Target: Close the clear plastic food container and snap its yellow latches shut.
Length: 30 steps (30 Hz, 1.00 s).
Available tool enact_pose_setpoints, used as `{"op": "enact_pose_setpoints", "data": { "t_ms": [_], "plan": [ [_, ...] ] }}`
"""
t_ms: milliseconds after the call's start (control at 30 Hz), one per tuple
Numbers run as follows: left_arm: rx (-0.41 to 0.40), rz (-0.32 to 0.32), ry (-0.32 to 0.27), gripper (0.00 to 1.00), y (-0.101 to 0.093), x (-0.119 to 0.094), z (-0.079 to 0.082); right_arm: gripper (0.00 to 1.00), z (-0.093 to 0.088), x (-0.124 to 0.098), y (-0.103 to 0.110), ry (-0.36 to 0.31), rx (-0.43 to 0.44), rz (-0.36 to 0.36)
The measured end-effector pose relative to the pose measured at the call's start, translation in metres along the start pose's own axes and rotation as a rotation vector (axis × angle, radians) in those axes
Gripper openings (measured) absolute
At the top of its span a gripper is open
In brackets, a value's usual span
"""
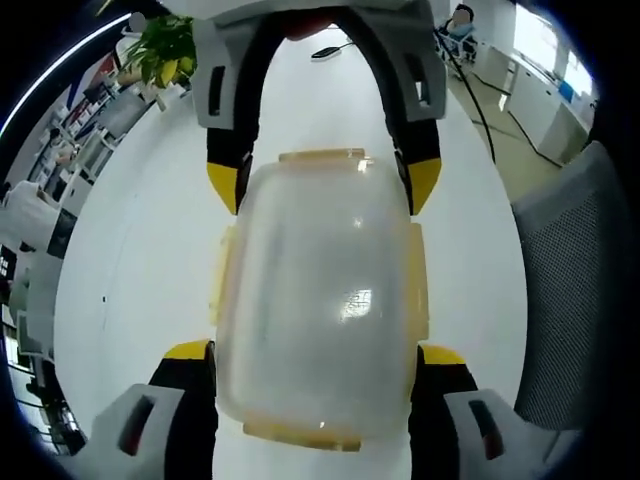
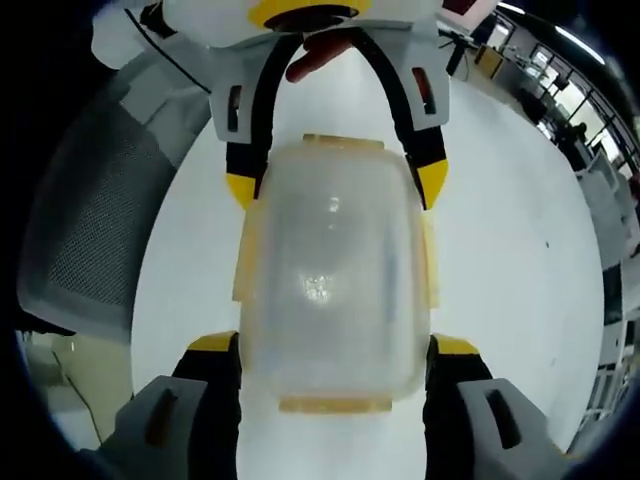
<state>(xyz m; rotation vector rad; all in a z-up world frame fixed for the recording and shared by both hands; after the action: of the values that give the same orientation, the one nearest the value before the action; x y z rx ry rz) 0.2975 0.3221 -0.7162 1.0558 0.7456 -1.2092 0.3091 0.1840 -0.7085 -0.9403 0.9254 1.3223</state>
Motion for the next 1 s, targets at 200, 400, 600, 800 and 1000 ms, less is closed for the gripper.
{"op": "enact_pose_setpoints", "data": {
  "t_ms": [200, 400, 600, 800, 1000],
  "plan": [
    [0.018, -0.005, 0.033, 0.76, 0.008, -0.003, -0.013, 0.73, 0.019, 0.008, -0.005, 0.034, 0.015, -0.02],
    [0.02, -0.006, 0.048, 0.76, 0.021, -0.005, -0.026, 0.73, 0.029, 0.013, -0.017, 0.01, 0.023, -0.023],
    [0.023, -0.008, 0.073, 0.76, 0.035, -0.004, -0.03, 0.73, 0.035, 0.016, -0.033, 0.011, 0.022, -0.022],
    [0.011, -0.002, 0.076, 0.76, 0.046, -0.003, -0.034, 0.73, 0.039, 0.019, -0.043, 0.011, 0.016, -0.02],
    [0.016, -0.003, 0.074, 0.76, 0.056, -0.001, -0.038, 0.74, 0.04, 0.02, -0.053, -0.001, 0.026, -0.024]
  ]
}}
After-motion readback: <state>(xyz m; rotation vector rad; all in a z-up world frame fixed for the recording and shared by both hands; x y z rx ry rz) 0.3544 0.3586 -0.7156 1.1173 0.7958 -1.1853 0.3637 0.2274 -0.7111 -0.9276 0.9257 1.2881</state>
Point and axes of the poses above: the point that each gripper's makers call its tool centre point, and the gripper's own axes: x roughly forward along the fingers, y roughly to its left, z roughly out of its top, the point moved 10 cm from there along -x, roughly backward along the fingers, and after that the axes turned 7 degrees about x, right-handed, at the moved point
